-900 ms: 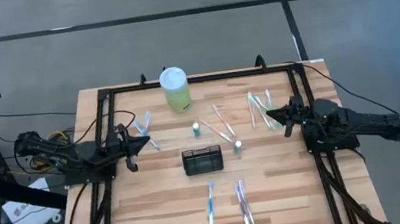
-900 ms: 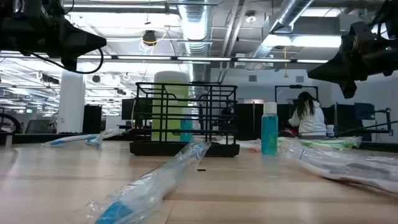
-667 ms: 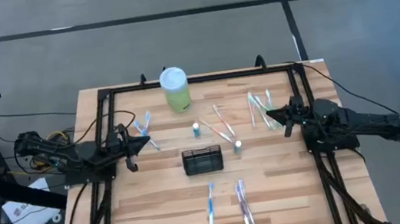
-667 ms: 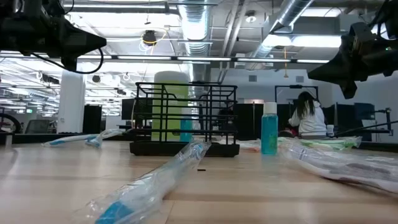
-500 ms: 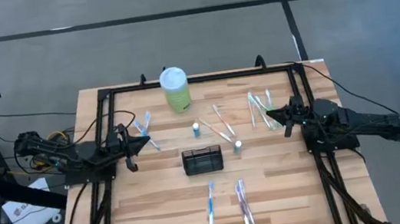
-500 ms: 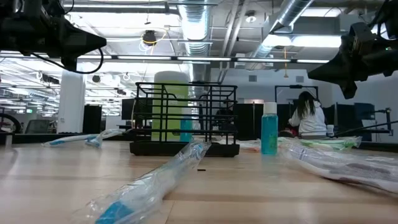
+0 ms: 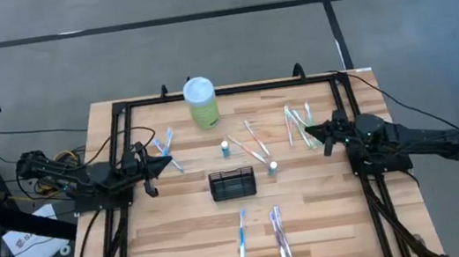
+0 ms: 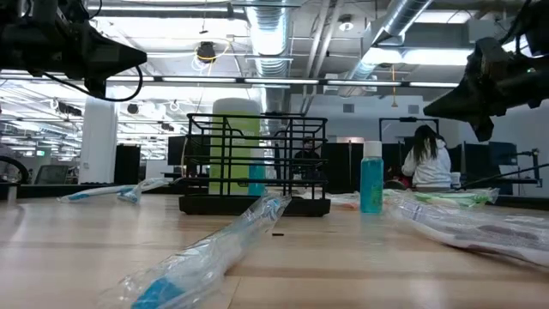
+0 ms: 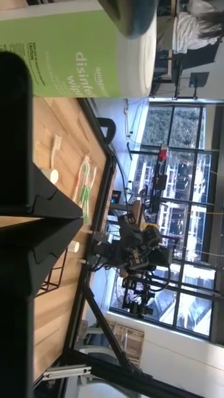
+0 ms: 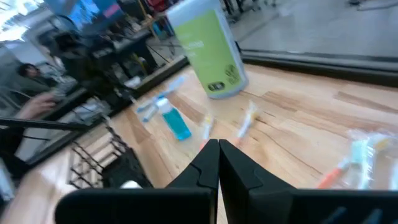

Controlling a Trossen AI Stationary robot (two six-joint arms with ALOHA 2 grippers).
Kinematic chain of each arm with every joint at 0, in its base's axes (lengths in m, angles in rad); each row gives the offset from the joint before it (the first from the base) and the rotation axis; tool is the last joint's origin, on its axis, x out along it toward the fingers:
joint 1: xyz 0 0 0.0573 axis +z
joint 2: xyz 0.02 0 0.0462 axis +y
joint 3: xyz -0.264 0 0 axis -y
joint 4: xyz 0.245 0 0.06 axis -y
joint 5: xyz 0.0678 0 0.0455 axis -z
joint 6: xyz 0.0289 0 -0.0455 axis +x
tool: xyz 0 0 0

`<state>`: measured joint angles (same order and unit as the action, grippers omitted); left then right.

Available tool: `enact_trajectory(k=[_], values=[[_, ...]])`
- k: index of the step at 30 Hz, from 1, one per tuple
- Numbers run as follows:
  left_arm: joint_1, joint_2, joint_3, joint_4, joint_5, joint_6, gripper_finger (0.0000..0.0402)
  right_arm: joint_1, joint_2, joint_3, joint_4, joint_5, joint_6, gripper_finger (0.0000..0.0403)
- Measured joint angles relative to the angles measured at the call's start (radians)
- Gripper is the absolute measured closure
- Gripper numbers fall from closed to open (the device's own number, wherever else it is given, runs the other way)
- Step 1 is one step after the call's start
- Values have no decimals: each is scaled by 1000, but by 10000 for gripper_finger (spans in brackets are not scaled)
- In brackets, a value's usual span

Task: Pick & Place toothbrushing station
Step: Put the left green toothbrush into the wire organizer

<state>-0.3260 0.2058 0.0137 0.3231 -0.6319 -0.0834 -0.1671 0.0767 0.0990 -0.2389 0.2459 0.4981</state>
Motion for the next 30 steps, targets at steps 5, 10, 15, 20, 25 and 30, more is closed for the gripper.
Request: enact_trajectory(k=[5,10,15,20,25,30], values=[[0,0,0,2,0,0,401,-30,138,63,11,14,-17,403],[0,0,0,12,0,0,401,-81,296,147,-39,14,-35,403],[0,0,0,17,0,-1,401,-138,464,213,-57,-9,-45,403],[0,0,0,22,0,-1,401,-220,626,284,-118,-13,-45,403],[0,0,0,24,0,-1,401,-294,836,350,-126,-43,-49,403],[0,0,0,26,0,-1,401,-340,1028,411,-121,-47,-90,403]])
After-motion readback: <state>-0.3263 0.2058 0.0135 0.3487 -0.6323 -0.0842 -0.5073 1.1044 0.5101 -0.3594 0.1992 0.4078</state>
